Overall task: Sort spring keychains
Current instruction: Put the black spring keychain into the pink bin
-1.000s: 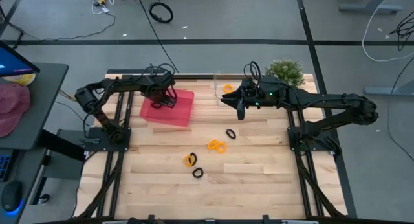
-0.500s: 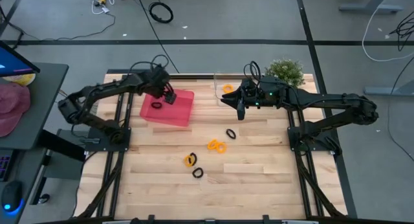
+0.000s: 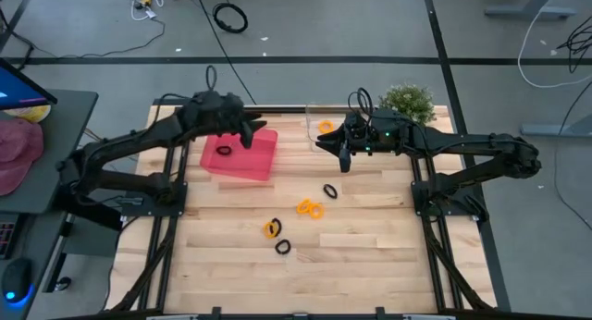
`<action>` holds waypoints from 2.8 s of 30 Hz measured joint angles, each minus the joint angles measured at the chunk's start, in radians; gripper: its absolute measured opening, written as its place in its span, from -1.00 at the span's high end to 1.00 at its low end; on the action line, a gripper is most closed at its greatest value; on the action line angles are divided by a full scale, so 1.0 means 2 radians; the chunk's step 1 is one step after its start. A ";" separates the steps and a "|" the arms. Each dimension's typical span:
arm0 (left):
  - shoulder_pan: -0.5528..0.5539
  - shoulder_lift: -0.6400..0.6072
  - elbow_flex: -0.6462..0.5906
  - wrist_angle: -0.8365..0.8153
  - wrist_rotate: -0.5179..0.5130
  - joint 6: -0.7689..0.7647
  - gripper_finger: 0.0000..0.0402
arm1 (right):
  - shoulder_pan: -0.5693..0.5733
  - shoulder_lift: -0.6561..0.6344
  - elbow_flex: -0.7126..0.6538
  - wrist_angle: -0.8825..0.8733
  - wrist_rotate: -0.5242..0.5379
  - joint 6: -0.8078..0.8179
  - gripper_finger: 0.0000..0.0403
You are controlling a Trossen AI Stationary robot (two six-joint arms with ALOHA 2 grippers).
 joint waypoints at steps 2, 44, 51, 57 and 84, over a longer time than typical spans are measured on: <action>-0.017 -0.008 0.000 0.030 0.000 -0.005 0.29 | 0.000 0.000 0.000 0.000 -0.001 0.000 0.44; -0.213 -0.179 0.000 -0.035 -0.024 0.070 1.00 | 0.039 -0.080 0.000 -0.168 -0.047 0.153 0.44; -0.253 -0.177 0.000 -0.071 -0.063 0.066 1.00 | 0.062 -0.081 0.000 -0.189 0.001 0.170 0.44; -0.287 -0.158 0.000 -0.073 -0.114 0.064 1.00 | 0.069 -0.067 0.000 -0.269 0.026 0.171 0.44; -0.286 -0.134 0.000 -0.020 -0.188 0.049 0.98 | 0.051 0.220 0.000 -0.317 -0.003 0.183 -0.19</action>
